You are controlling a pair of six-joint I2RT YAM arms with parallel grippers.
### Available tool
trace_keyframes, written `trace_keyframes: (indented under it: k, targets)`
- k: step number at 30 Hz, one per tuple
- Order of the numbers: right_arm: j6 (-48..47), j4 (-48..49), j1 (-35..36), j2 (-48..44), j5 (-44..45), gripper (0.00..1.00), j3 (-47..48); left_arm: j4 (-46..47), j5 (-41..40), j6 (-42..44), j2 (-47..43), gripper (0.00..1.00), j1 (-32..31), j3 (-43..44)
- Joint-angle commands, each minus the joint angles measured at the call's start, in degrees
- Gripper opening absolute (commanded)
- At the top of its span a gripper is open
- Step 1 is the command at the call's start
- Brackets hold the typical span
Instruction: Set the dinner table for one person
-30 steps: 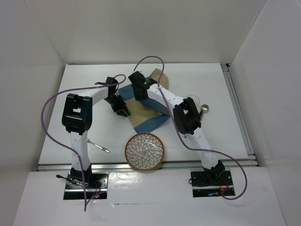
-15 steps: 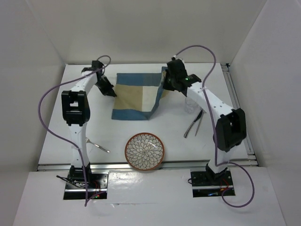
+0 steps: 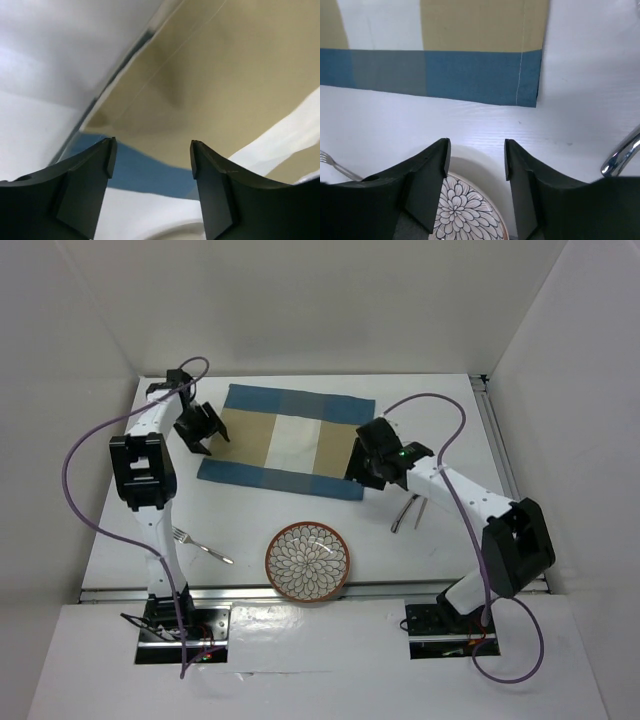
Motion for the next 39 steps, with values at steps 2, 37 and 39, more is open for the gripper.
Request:
trace_keyframes:
  k: [2, 37, 39]
  targets:
    - [-1.1, -0.6, 0.7, -2.4, 4.9, 0.44, 5.4, 0.1, -2.5, 2.4, -10.6, 0.68, -0.6, -6.6]
    - [-8.4, -3.6, -4.3, 19.7, -3.9, 0.00, 0.4, 7.8, -3.3, 0.6, -22.8, 0.10, -12.9, -44.1]
    - [-7.8, -3.6, -4.3, 19.2, -3.9, 0.00, -0.2, 7.8, -3.3, 0.6, -24.0, 0.10, -13.4, -46.1]
